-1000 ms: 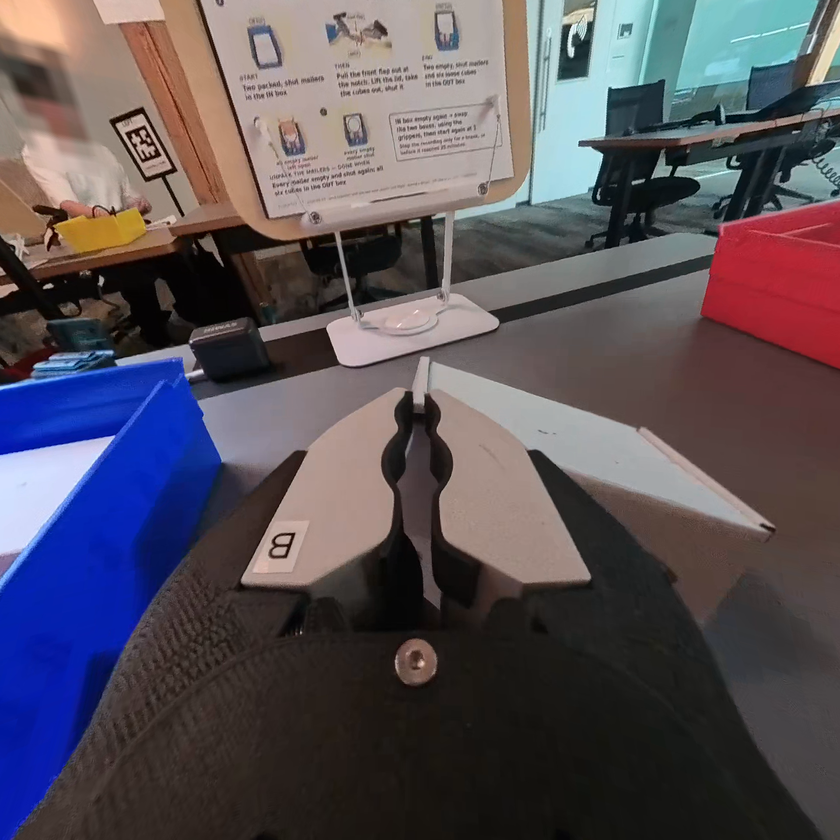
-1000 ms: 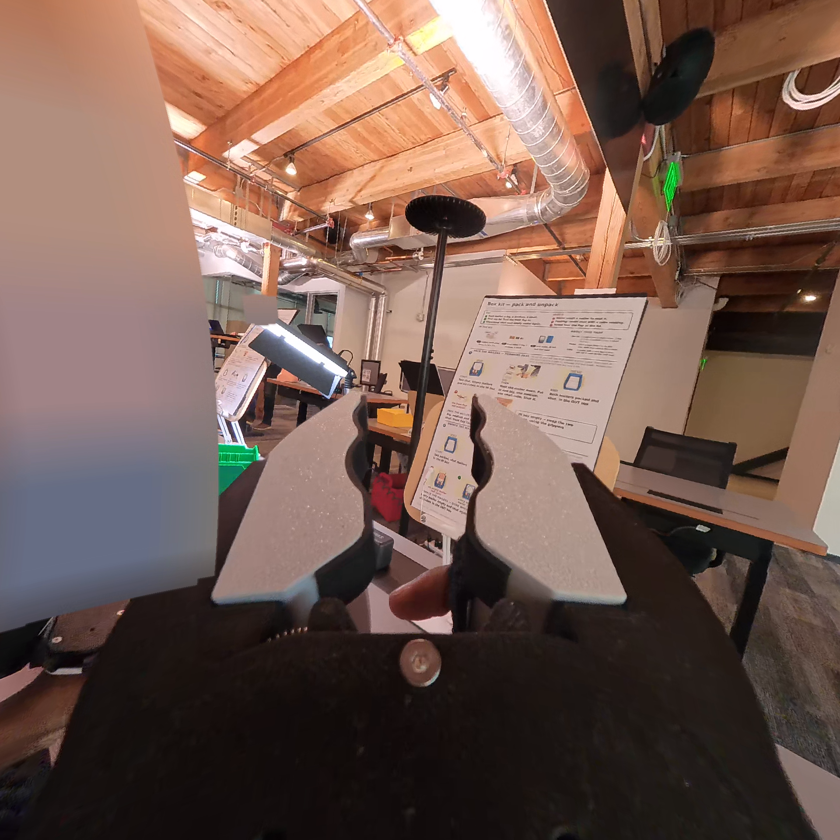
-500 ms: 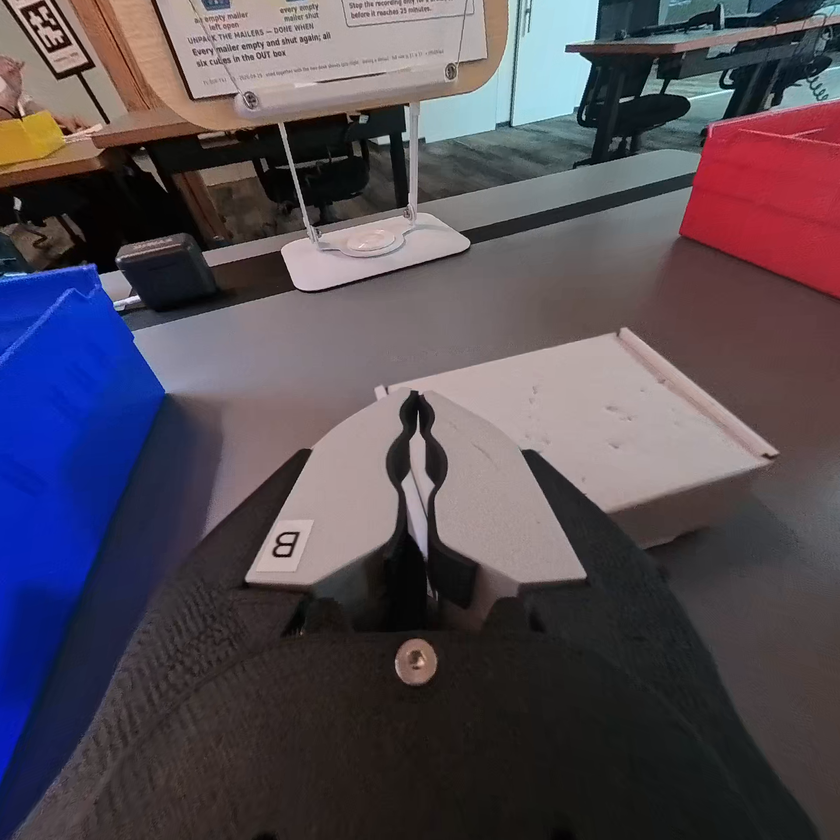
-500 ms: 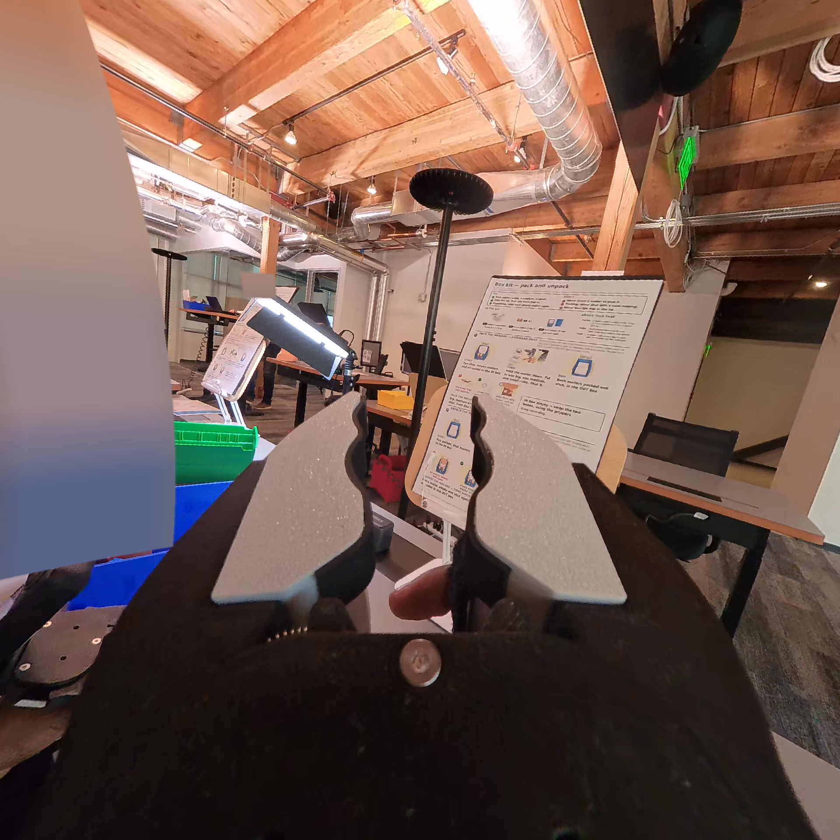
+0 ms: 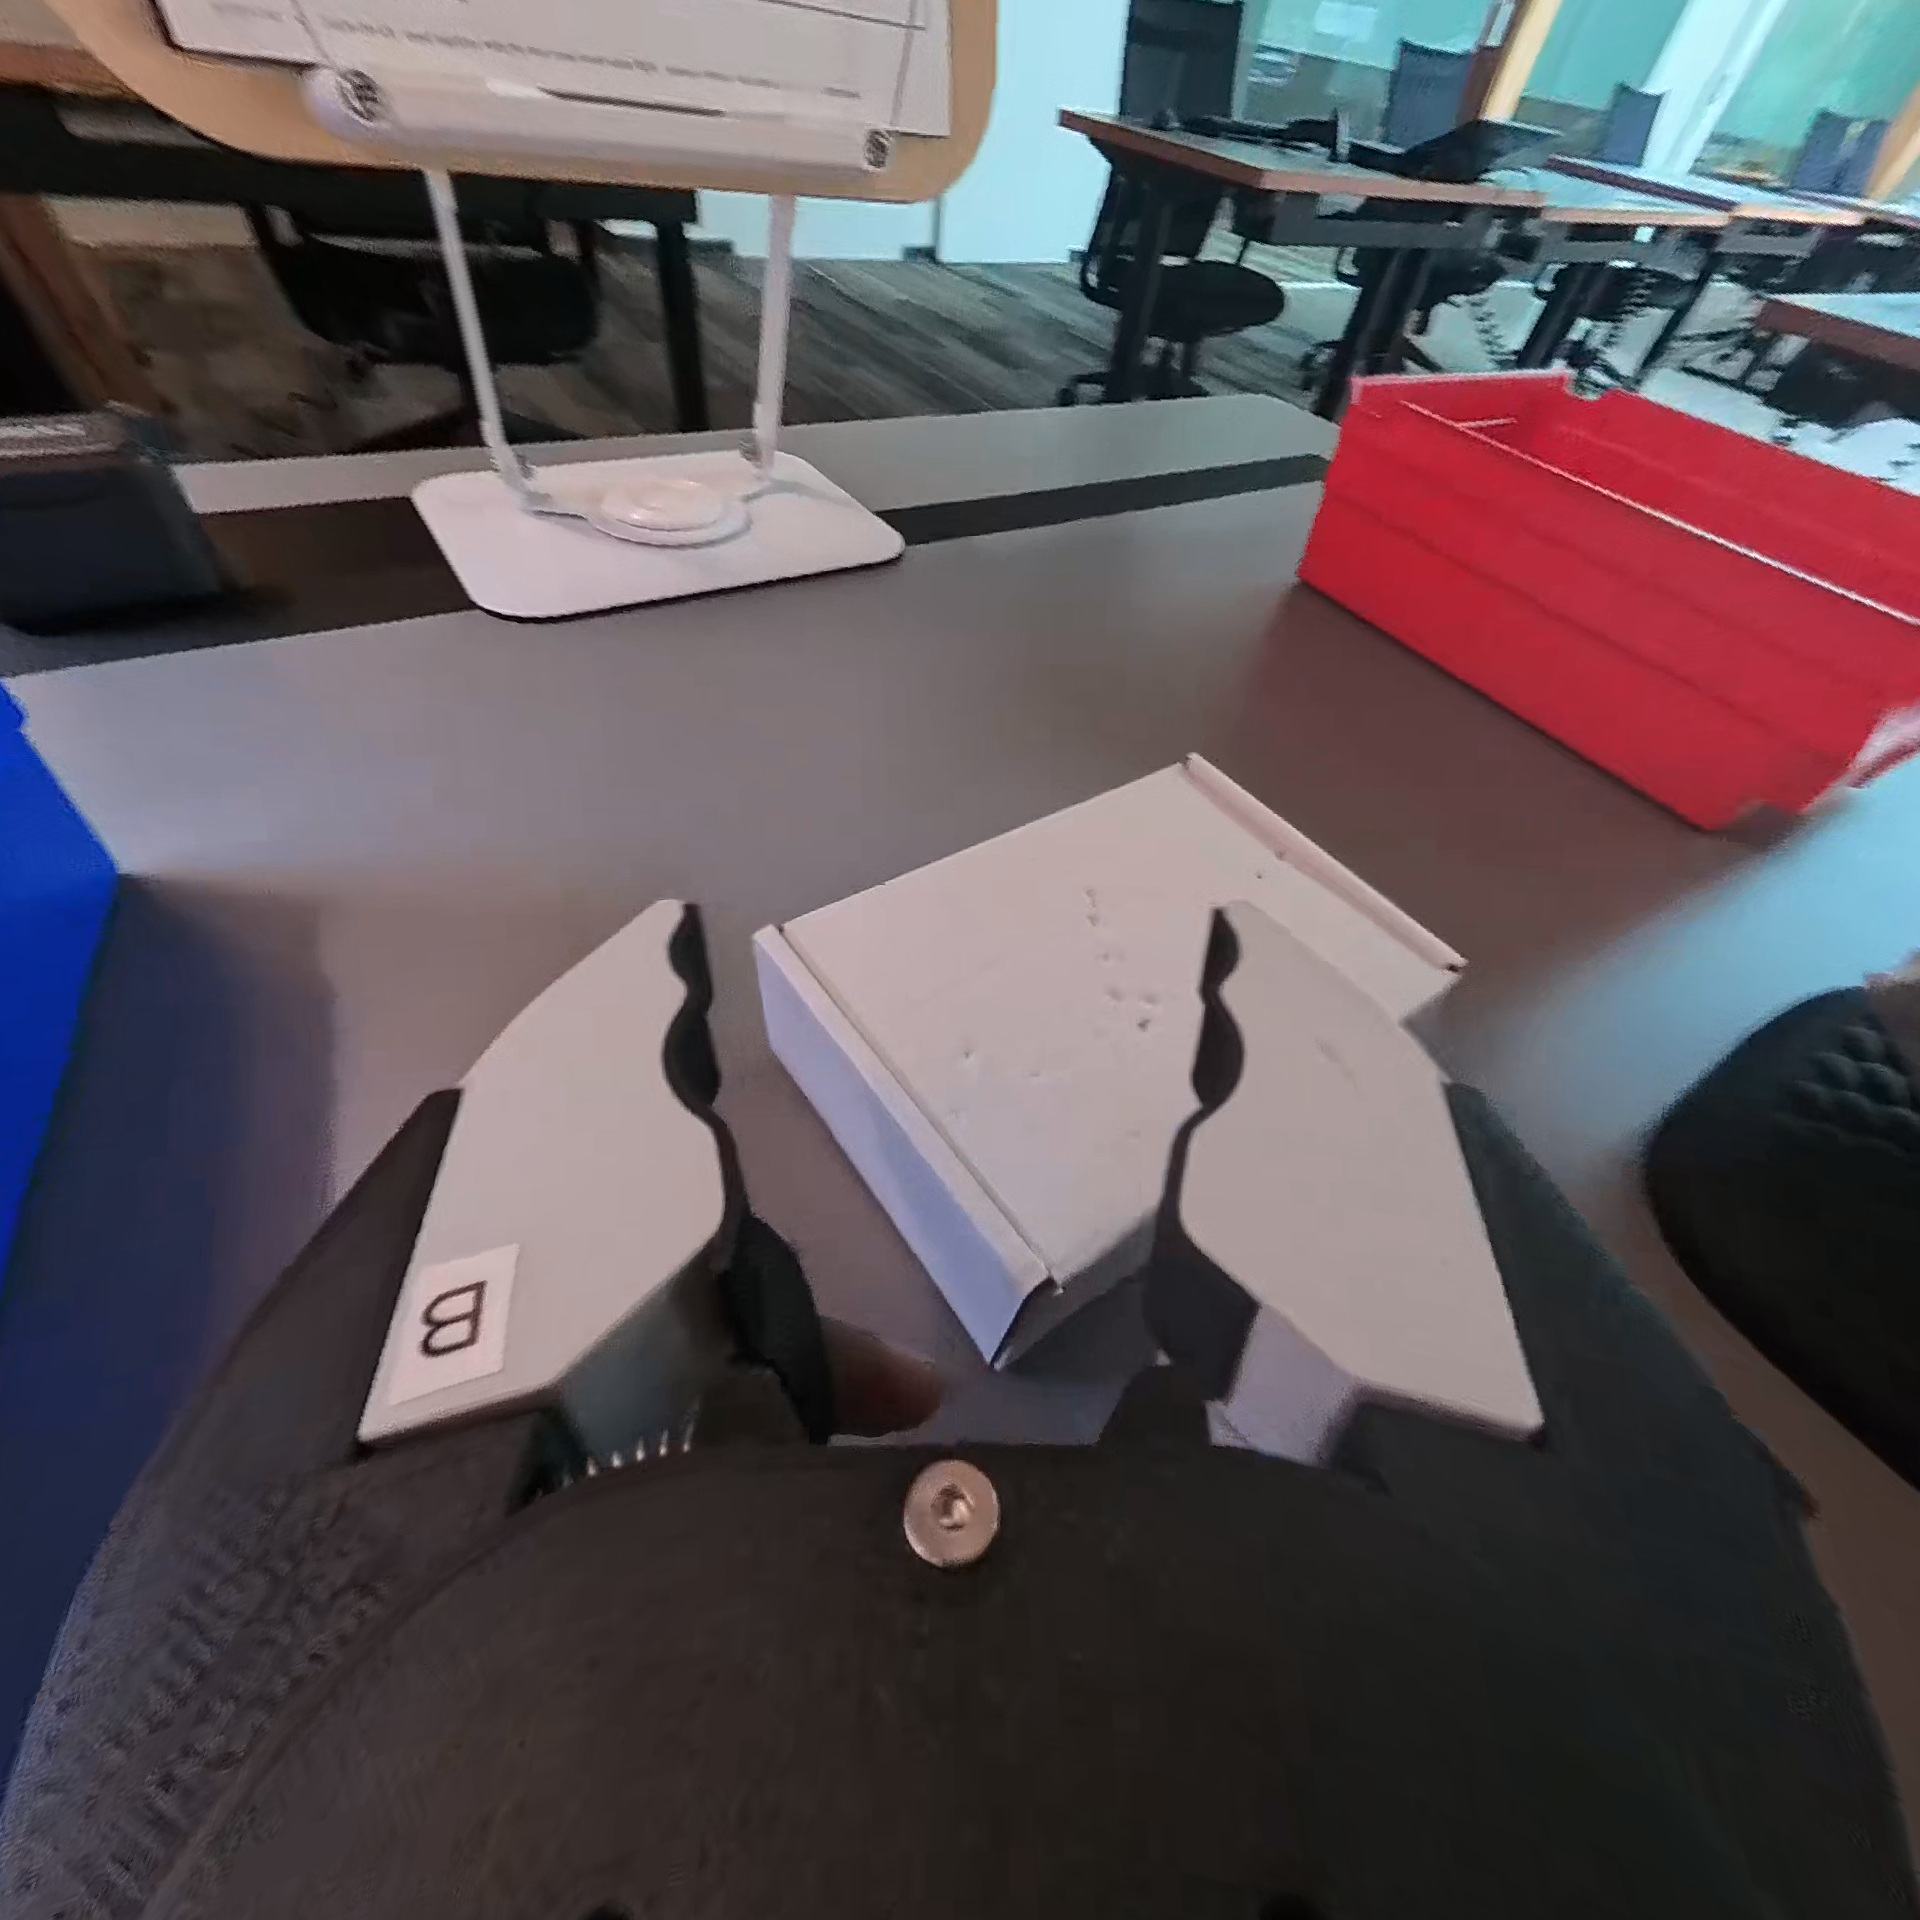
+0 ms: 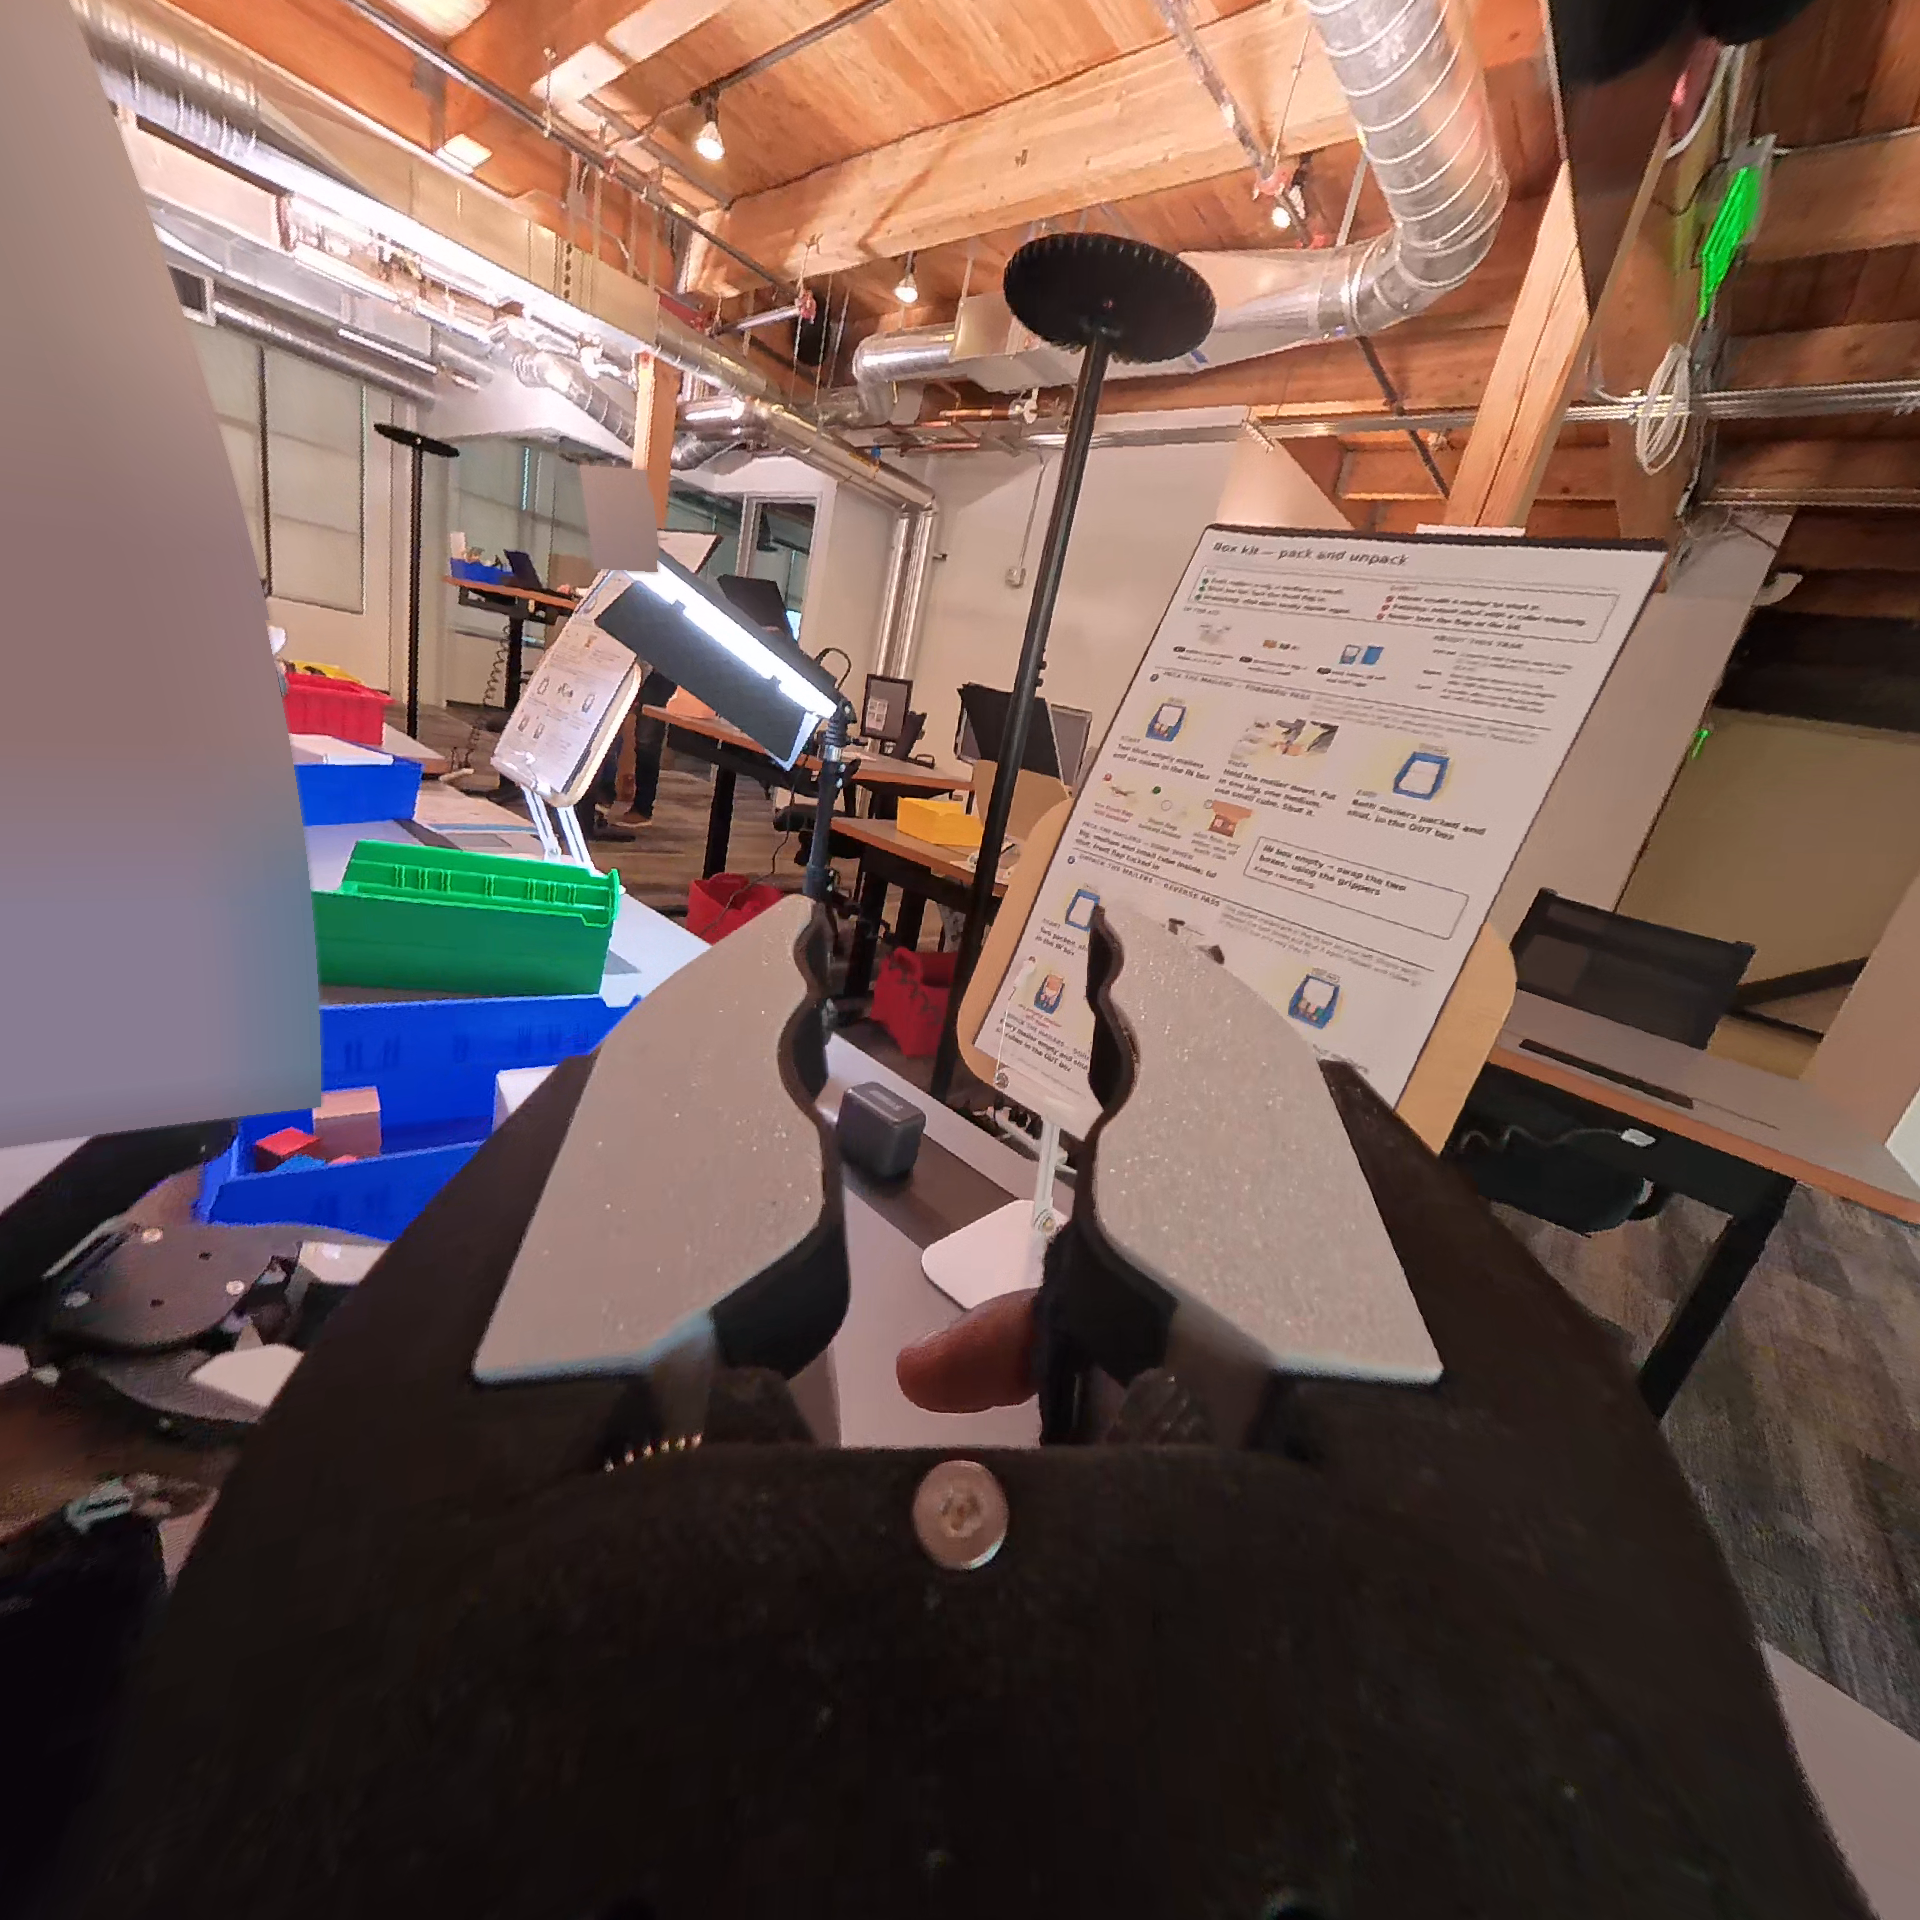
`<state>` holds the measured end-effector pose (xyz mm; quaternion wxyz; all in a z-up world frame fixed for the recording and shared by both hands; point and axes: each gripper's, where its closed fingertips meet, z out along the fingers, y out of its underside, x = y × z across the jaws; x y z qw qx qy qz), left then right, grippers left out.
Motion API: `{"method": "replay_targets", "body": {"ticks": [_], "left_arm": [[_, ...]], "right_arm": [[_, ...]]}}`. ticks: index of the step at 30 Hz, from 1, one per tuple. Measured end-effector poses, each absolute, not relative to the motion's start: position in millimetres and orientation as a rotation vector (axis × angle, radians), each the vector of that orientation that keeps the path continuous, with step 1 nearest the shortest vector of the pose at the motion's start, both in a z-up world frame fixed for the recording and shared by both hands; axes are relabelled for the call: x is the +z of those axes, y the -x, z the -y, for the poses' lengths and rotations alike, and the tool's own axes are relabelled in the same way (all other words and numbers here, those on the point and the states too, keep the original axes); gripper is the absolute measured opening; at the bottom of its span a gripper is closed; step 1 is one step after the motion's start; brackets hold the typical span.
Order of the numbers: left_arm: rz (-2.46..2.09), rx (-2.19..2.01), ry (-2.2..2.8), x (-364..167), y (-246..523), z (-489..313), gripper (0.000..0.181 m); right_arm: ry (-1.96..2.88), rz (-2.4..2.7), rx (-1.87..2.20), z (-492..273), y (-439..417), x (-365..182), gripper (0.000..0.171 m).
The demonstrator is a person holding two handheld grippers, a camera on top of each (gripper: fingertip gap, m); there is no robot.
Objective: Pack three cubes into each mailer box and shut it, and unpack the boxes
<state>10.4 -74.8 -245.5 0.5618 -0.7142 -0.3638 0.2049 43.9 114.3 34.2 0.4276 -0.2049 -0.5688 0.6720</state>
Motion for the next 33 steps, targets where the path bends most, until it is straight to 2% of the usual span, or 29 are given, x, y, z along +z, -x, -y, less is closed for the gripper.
{"method": "replay_targets", "body": {"ticks": [4,8,11,16,22,27,33], "left_arm": [[0.78,0.419,1.727,-238.5,-16.6,78.2,0.112],[0.749,0.331,1.753,-233.1,-19.9,82.4,0.125],[0.734,0.296,1.778,-233.6,-21.6,86.7,0.127],[0.705,0.244,1.842,-244.4,-28.0,88.2,0.121],[0.699,0.172,2.018,-274.7,-34.2,86.1,0.105],[0.718,0.115,2.134,-298.5,-37.4,84.0,0.099],[0.71,0.071,2.211,-317.6,-37.3,77.1,0.092]], "right_arm": [[0.485,1.529,1.669,-94.7,-40.6,23.7,0.055],[0.441,1.694,1.706,-60.5,-35.8,9.9,0.07],[0.42,1.852,1.629,-37.4,-31.5,-8.0,0.083],[0.492,2.092,1.485,-27.8,-30.0,-64.5,0.087],[0.837,2.325,1.436,-45.2,-41.2,-188.0,0.087],[1.101,2.478,1.207,-58.9,-50.7,-285.2,0.082],[1.118,2.611,1.087,-44.4,-49.6,-328.3,0.082]]}}
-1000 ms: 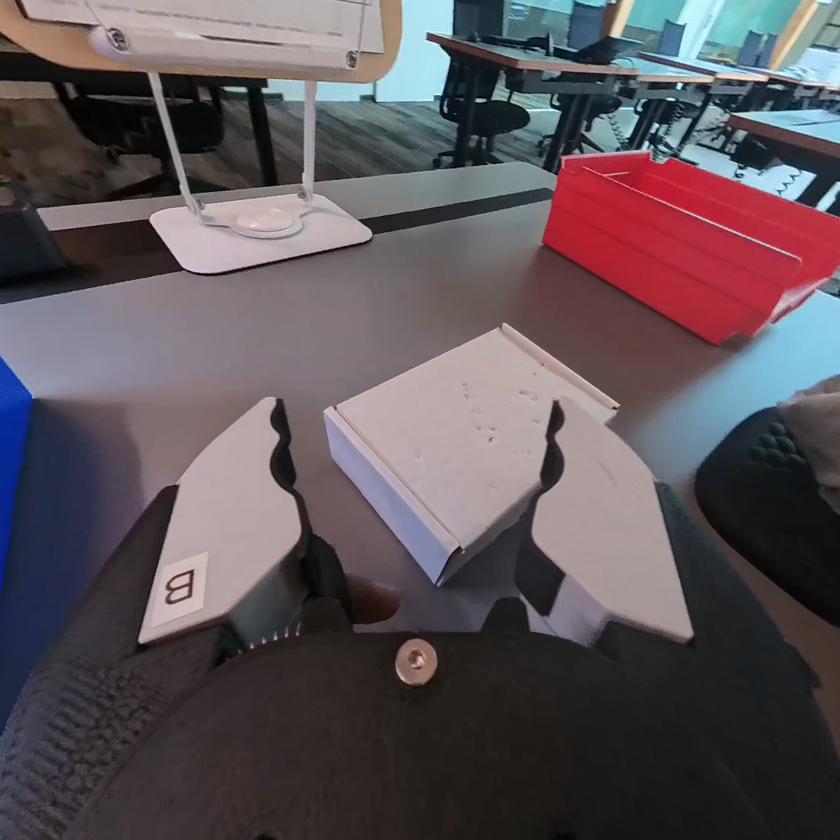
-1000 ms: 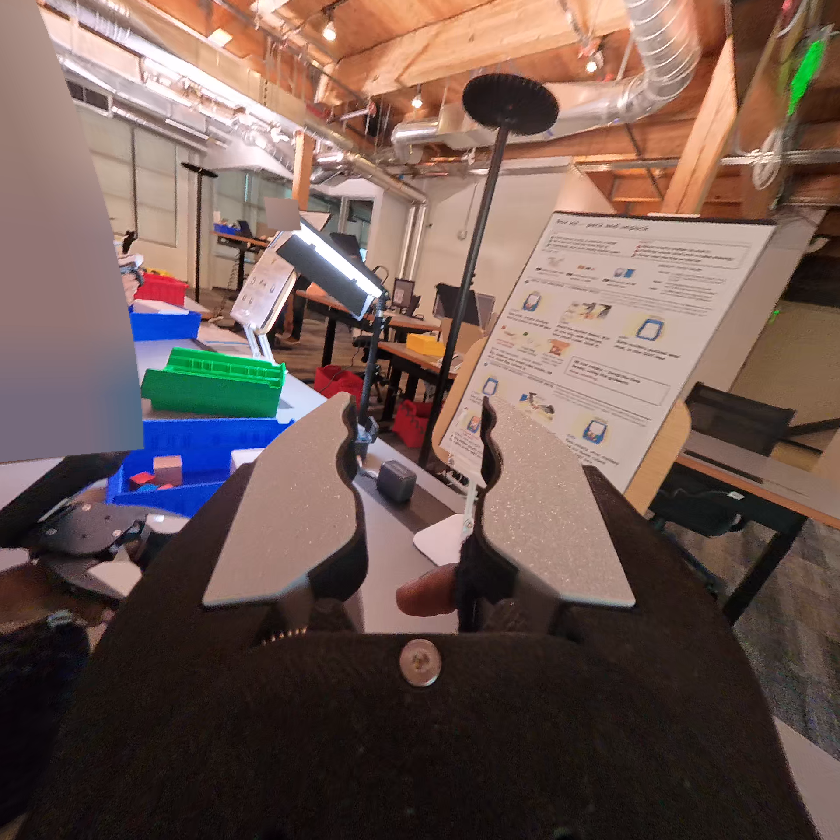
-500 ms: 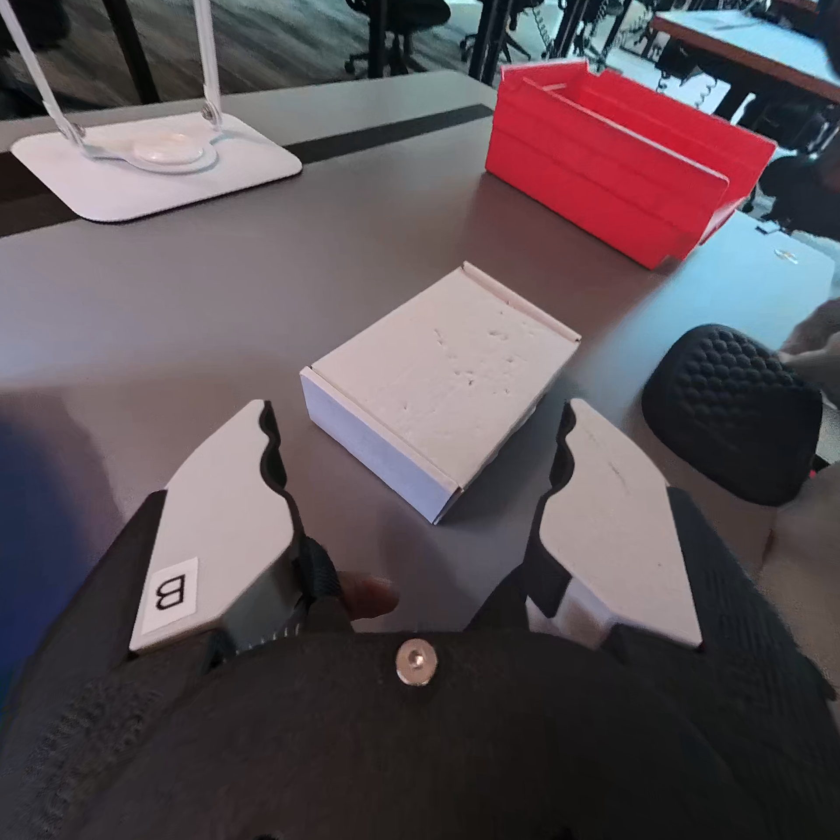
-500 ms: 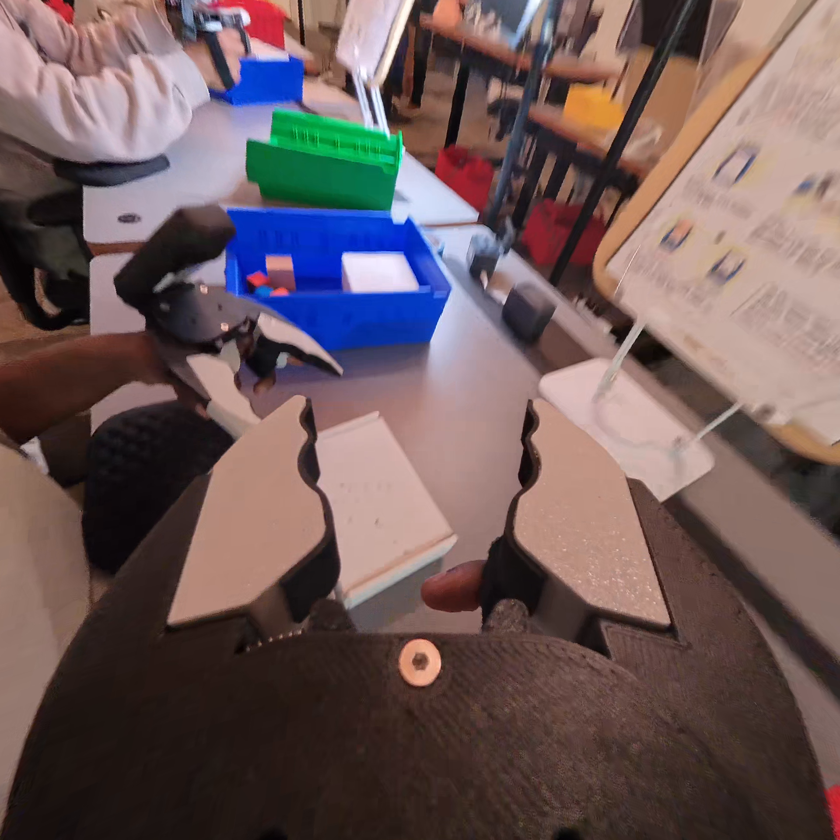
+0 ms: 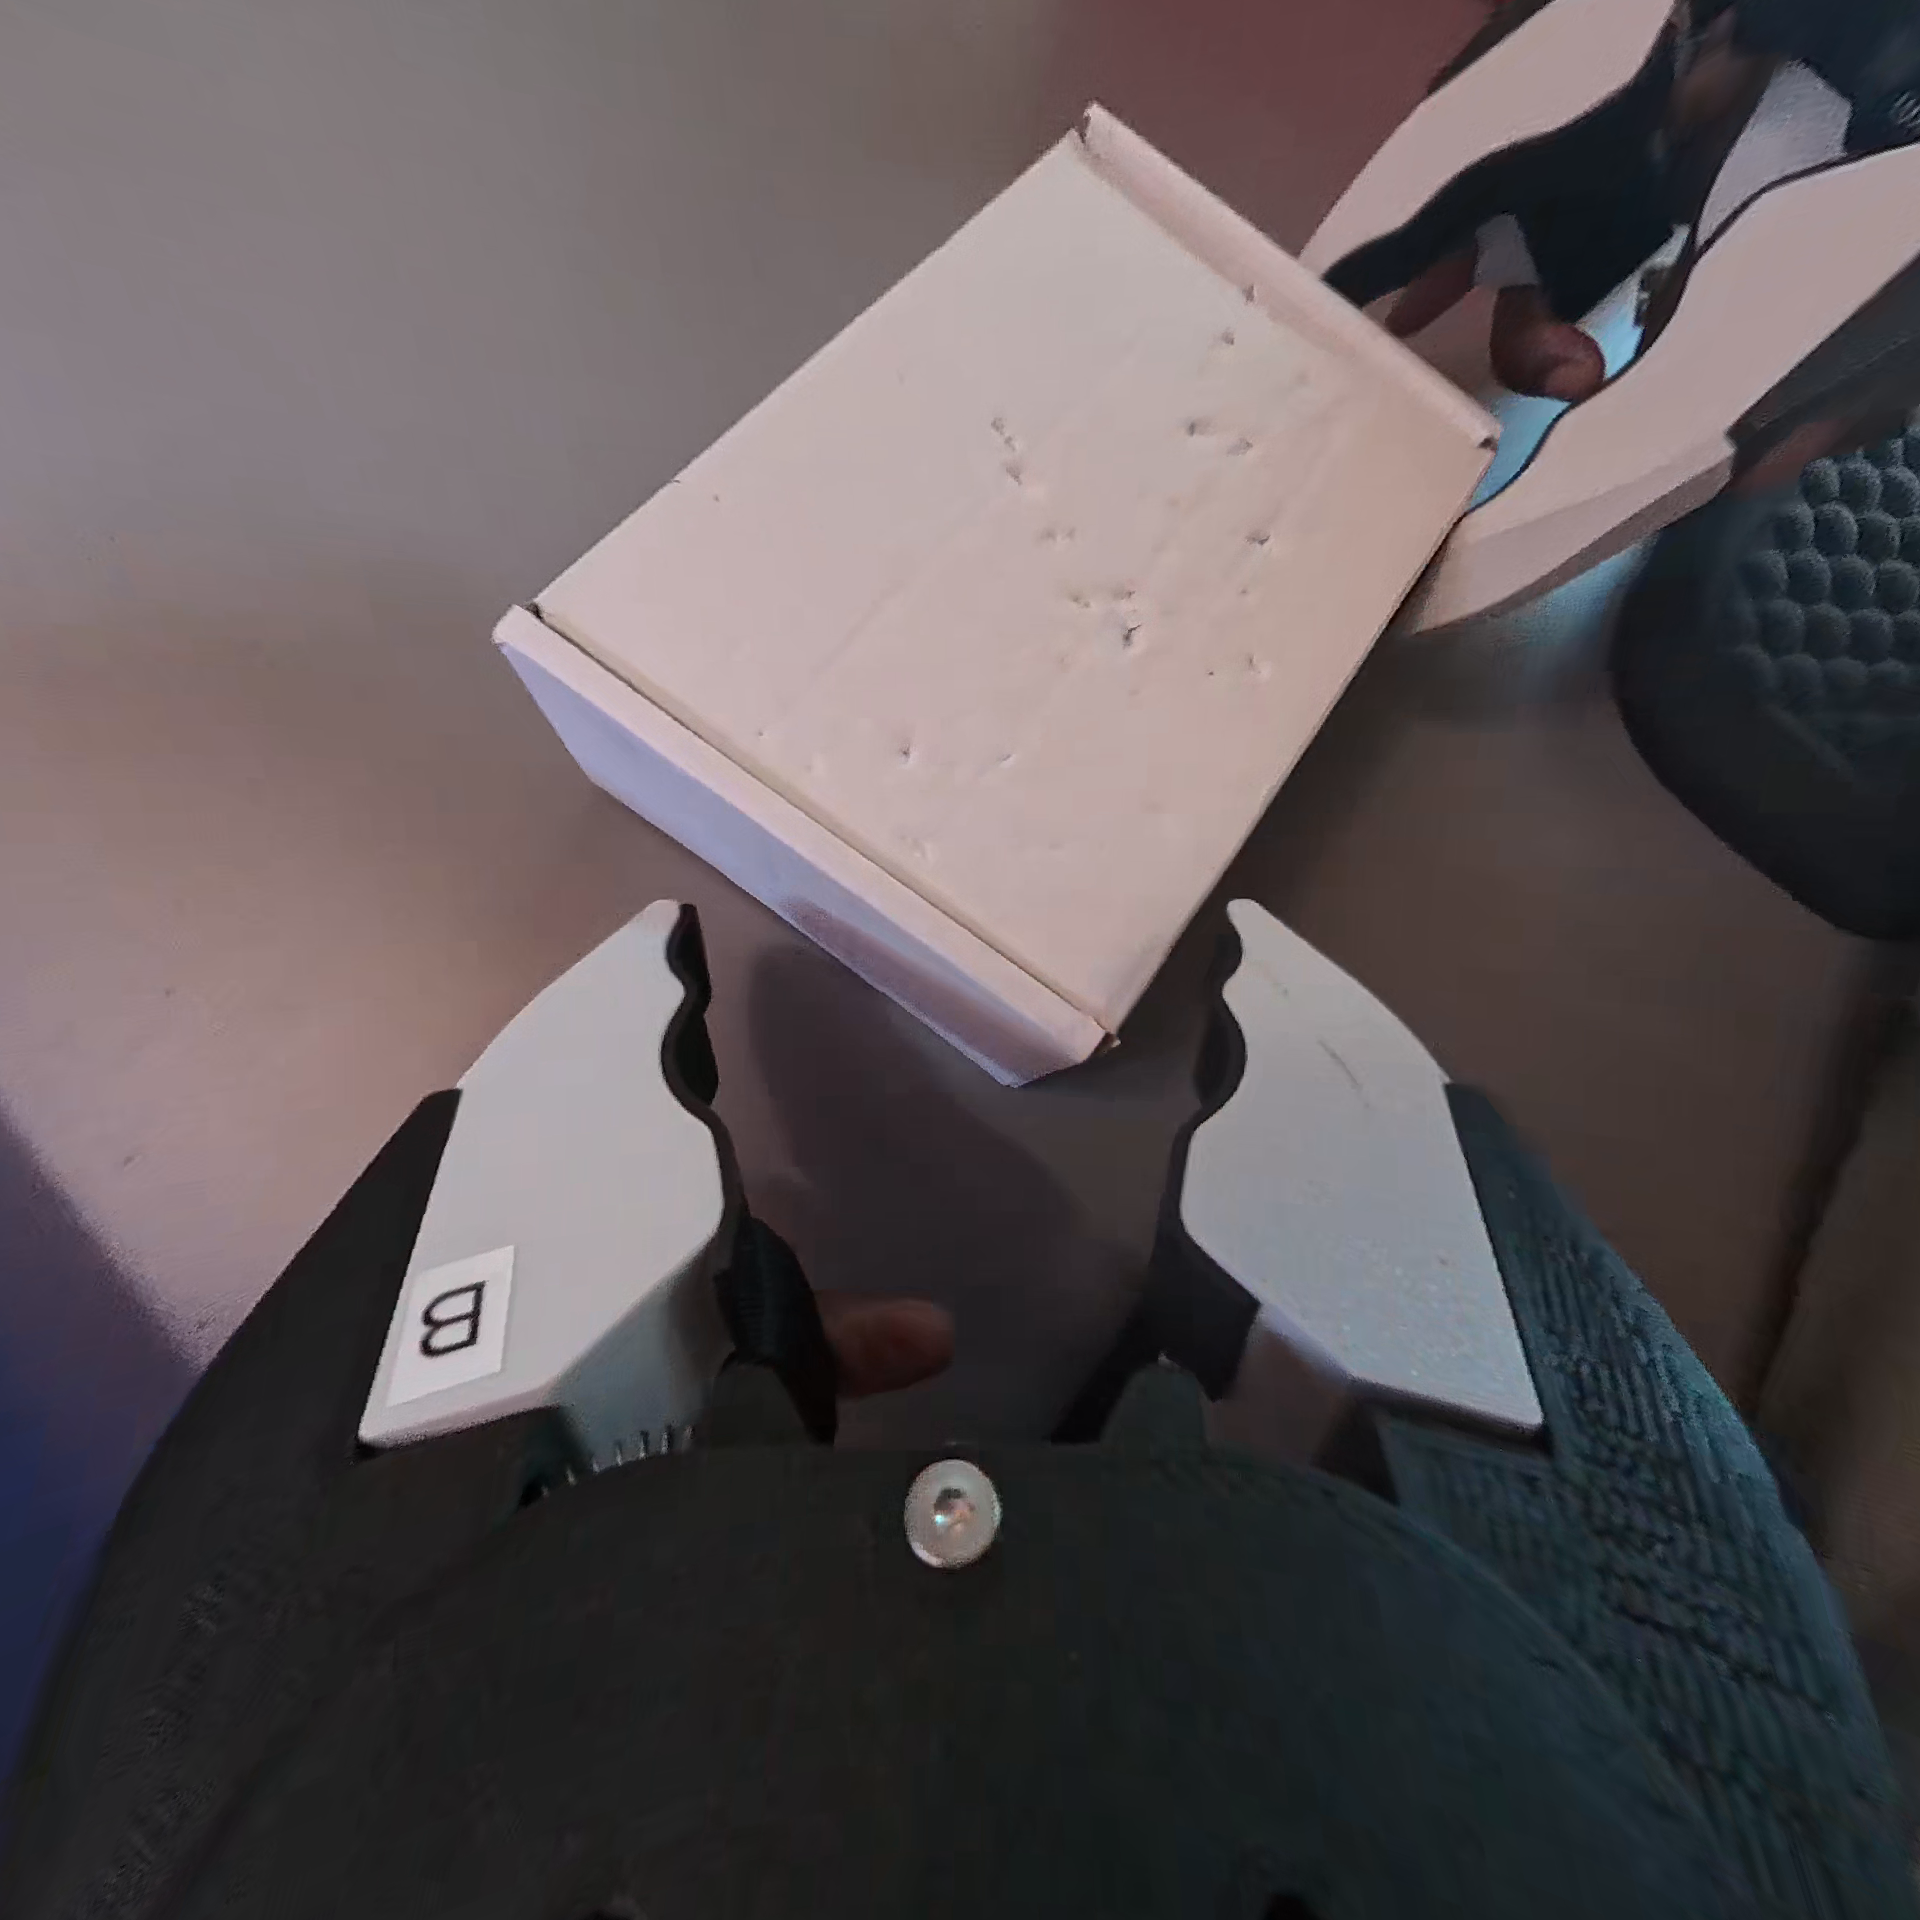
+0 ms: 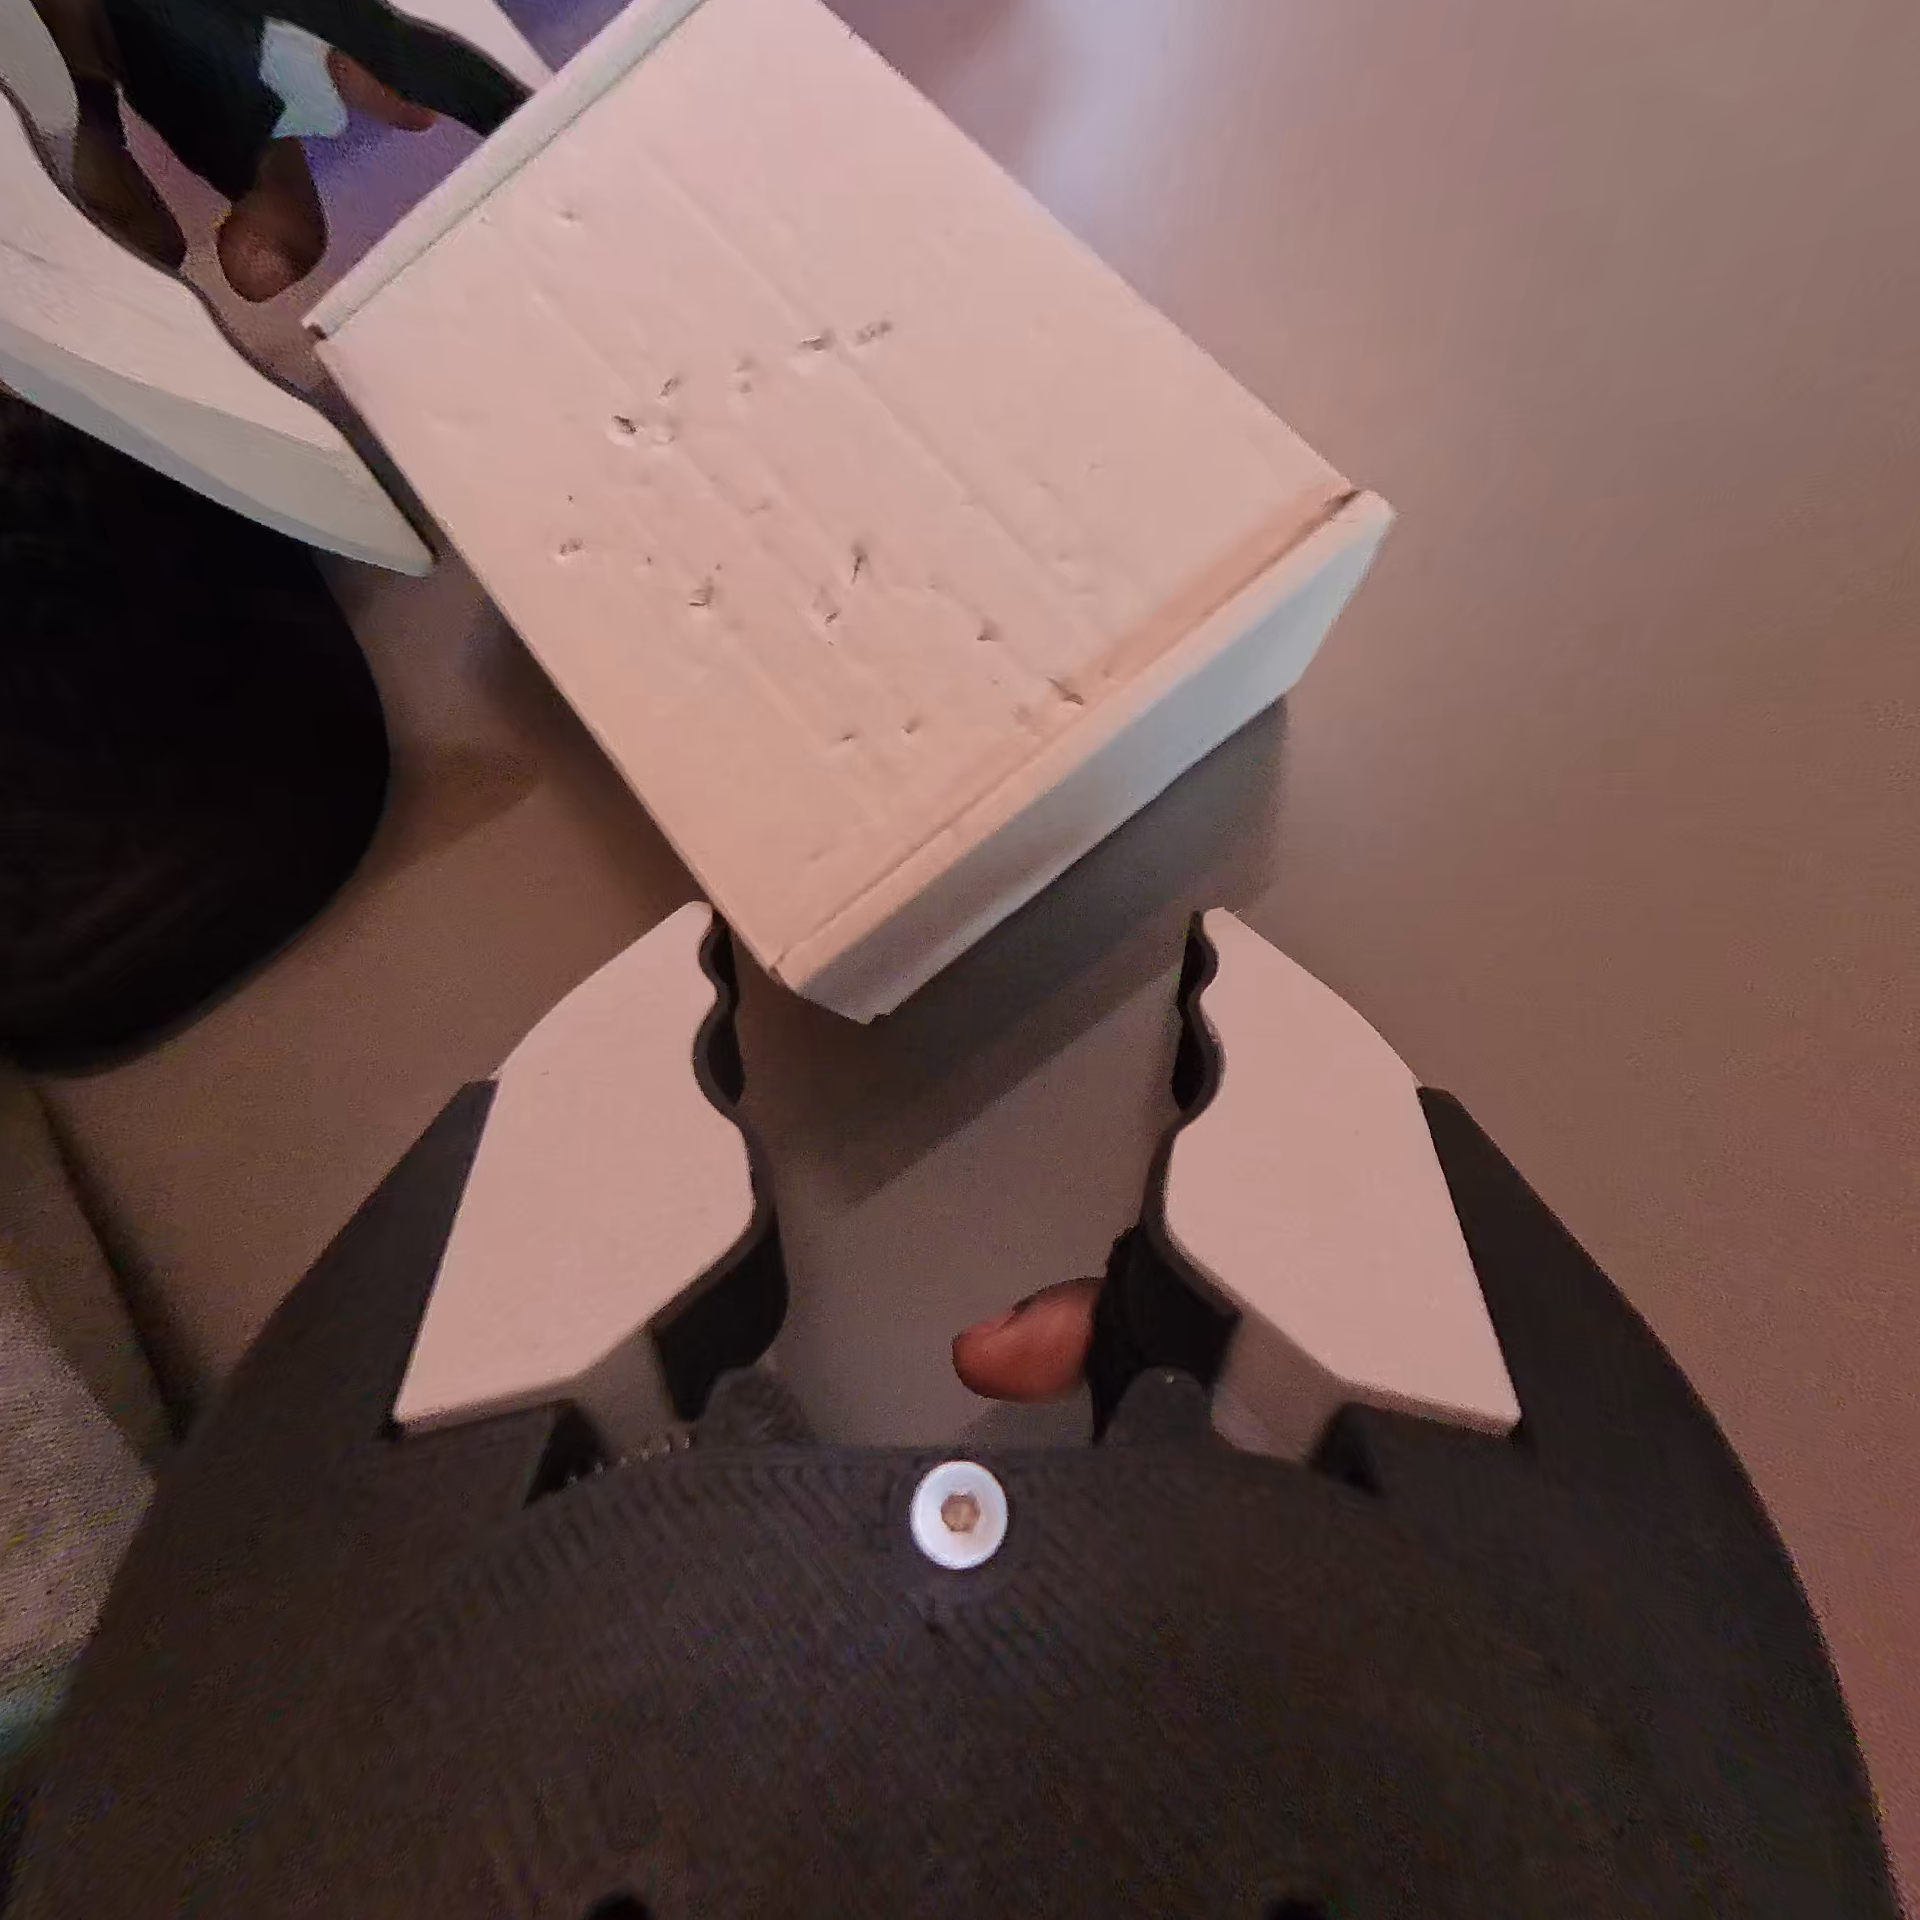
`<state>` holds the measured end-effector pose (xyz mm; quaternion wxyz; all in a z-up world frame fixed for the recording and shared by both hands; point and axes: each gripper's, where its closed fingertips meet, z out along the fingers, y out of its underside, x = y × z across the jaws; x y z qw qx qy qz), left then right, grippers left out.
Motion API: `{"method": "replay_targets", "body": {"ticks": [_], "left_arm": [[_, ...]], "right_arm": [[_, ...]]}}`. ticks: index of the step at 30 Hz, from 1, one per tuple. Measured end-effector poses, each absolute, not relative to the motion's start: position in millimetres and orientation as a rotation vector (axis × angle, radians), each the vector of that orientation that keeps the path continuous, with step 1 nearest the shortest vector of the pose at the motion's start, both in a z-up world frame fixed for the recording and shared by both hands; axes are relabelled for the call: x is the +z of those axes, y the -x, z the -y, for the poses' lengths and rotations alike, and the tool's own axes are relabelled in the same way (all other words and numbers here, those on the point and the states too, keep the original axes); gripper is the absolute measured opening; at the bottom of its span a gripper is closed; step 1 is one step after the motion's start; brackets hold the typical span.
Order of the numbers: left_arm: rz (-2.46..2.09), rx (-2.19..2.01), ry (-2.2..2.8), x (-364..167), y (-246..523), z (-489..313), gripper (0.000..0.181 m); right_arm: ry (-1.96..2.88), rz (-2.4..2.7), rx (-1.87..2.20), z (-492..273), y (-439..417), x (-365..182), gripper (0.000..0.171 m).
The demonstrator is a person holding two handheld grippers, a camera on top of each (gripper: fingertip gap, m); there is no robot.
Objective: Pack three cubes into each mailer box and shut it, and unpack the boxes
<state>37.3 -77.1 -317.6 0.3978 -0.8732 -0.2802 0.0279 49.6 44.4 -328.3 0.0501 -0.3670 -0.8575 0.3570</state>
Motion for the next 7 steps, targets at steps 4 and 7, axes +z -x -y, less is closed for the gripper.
{"method": "replay_targets", "body": {"ticks": [4,7], "left_arm": [[0.693,0.038,2.241,-325.8,-40.3,69.9,0.083],[0.696,0.06,2.255,-328.3,-38.6,68.8,0.082]], "right_arm": [[1.053,2.674,1.054,-31.0,-49.8,-339.0,0.079],[1.041,2.661,1.039,-29.5,-47.8,-339.9,0.076]]}}
